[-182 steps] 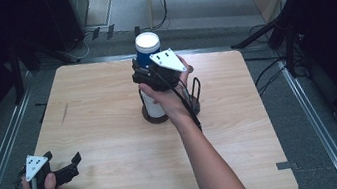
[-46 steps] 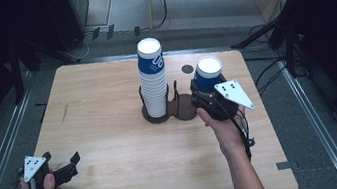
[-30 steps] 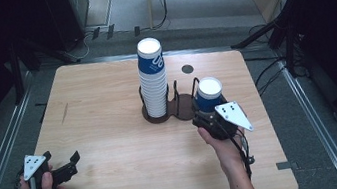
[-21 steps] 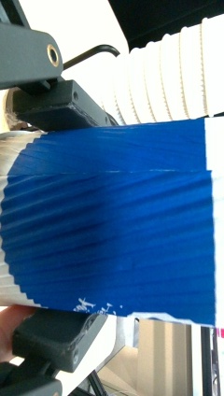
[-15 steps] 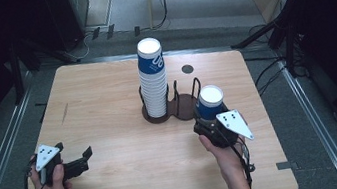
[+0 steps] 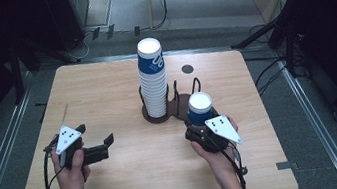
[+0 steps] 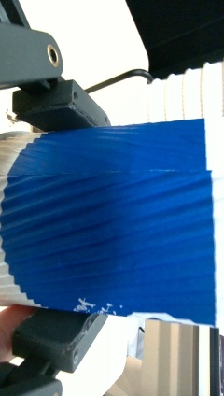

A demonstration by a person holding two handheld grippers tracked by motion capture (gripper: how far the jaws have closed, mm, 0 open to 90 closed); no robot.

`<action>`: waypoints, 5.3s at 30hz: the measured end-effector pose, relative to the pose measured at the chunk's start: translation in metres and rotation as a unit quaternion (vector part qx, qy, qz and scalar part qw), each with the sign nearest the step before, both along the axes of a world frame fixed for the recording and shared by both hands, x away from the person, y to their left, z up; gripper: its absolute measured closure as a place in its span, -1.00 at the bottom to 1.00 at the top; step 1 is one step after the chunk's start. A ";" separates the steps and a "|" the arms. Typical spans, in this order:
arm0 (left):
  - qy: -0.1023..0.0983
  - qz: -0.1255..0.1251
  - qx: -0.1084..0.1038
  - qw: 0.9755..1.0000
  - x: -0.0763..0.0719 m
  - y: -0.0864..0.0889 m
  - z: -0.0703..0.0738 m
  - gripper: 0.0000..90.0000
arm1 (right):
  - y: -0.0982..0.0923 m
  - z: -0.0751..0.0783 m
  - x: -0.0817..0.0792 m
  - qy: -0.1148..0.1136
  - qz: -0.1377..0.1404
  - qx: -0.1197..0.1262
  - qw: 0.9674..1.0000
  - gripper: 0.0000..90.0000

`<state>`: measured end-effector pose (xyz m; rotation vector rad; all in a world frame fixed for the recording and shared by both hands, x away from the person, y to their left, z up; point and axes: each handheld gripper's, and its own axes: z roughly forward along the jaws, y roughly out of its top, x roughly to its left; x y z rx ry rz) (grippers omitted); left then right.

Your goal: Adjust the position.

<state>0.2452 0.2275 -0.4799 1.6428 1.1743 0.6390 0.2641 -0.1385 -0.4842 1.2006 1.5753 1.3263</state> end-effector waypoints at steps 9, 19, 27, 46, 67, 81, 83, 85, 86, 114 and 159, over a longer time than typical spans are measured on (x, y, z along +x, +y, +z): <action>0.020 -0.064 -0.001 0.998 0.000 -0.018 -0.005 -1.00 | 0.013 -0.004 -0.002 -0.003 0.013 -0.021 1.000 -0.56; 0.026 -0.105 0.003 0.994 -0.004 -0.030 -0.002 -1.00 | 0.026 -0.009 -0.006 -0.006 0.031 -0.044 0.999 -0.56; 0.035 -0.141 -0.015 0.989 -0.004 -0.040 -0.003 -0.95 | 0.037 -0.014 -0.010 -0.018 0.042 -0.081 0.996 -0.56; 0.045 -0.170 -0.008 0.984 -0.005 -0.054 -0.003 -0.89 | 0.060 -0.028 -0.023 -0.050 0.080 -0.172 0.981 -0.56; 0.042 -0.194 -0.015 0.980 -0.009 -0.058 0.004 -0.82 | 0.076 -0.037 -0.033 -0.082 0.118 -0.243 0.959 -0.56; 0.035 -0.217 -0.017 0.975 -0.013 -0.061 0.006 -0.69 | 0.081 -0.037 -0.037 -0.099 0.130 -0.271 0.948 -0.56; 0.032 -0.225 -0.016 0.974 -0.014 -0.062 0.006 -0.68 | 0.081 -0.036 -0.037 -0.101 0.131 -0.274 0.947 -0.56; 0.031 -0.227 -0.015 0.973 -0.014 -0.062 0.006 -0.68 | 0.082 -0.036 -0.037 -0.106 0.133 -0.279 0.945 -0.56; 0.029 -0.228 -0.011 0.973 -0.014 -0.063 0.006 -0.68 | 0.082 -0.036 -0.038 -0.105 0.134 -0.281 0.944 -0.56; 0.019 -0.271 0.002 0.962 -0.020 -0.069 0.008 -0.50 | 0.098 -0.043 -0.052 -0.147 0.188 -0.348 0.907 -0.57; 0.009 -0.206 -0.024 0.978 -0.017 -0.059 0.007 -0.35 | 0.095 -0.027 -0.058 -0.142 0.208 -0.293 0.922 -0.96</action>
